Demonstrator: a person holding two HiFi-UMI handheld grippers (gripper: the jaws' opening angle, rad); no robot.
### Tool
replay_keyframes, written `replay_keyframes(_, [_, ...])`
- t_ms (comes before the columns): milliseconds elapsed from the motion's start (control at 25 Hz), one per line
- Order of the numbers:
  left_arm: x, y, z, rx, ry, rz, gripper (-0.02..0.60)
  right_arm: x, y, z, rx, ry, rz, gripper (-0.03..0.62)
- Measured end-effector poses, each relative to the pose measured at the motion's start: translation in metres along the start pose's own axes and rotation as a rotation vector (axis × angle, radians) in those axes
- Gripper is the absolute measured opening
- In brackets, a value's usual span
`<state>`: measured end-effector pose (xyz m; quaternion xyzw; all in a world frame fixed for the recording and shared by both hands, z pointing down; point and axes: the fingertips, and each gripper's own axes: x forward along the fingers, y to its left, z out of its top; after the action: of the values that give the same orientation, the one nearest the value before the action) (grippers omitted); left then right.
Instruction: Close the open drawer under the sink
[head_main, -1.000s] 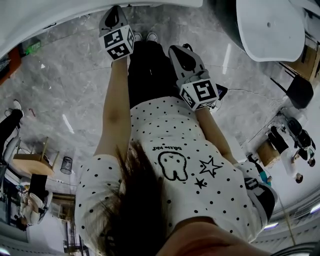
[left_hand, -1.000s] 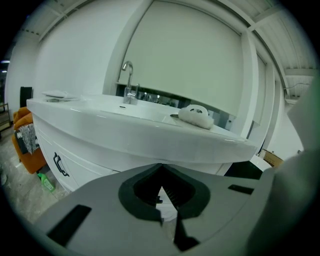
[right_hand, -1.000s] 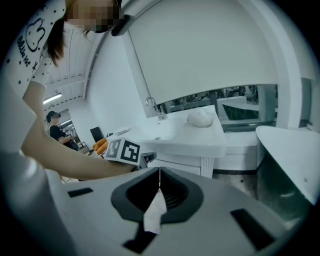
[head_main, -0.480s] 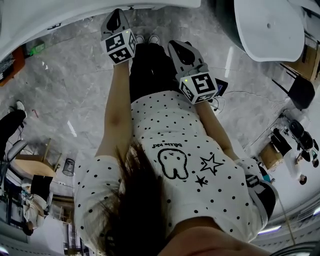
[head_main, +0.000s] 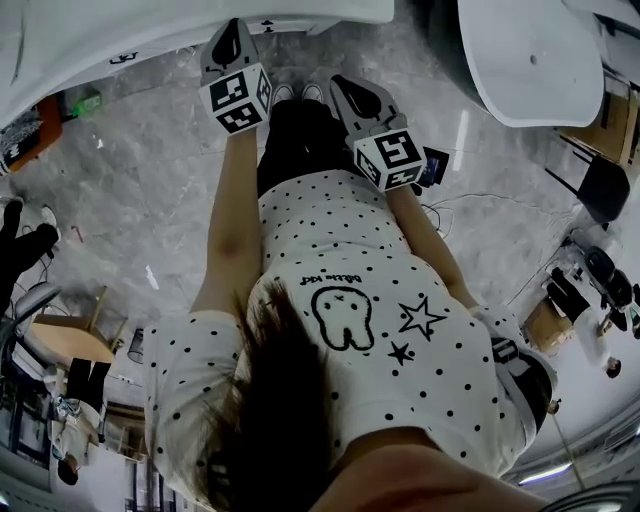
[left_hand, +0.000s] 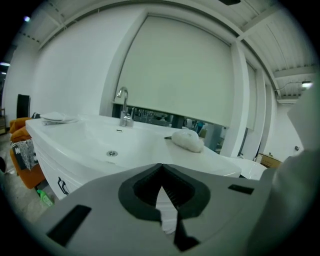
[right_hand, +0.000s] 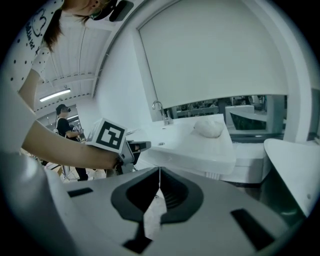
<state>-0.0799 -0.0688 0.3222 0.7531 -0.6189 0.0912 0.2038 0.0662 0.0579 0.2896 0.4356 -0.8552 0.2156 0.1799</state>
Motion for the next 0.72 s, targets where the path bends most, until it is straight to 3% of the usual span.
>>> replay_keyframes(720, [-0.032,-0.03,0.079,0.069,-0.145,-0.097,0.003,-0.006,-0.014,0.014,0.009,-0.023,-0.049,0.015])
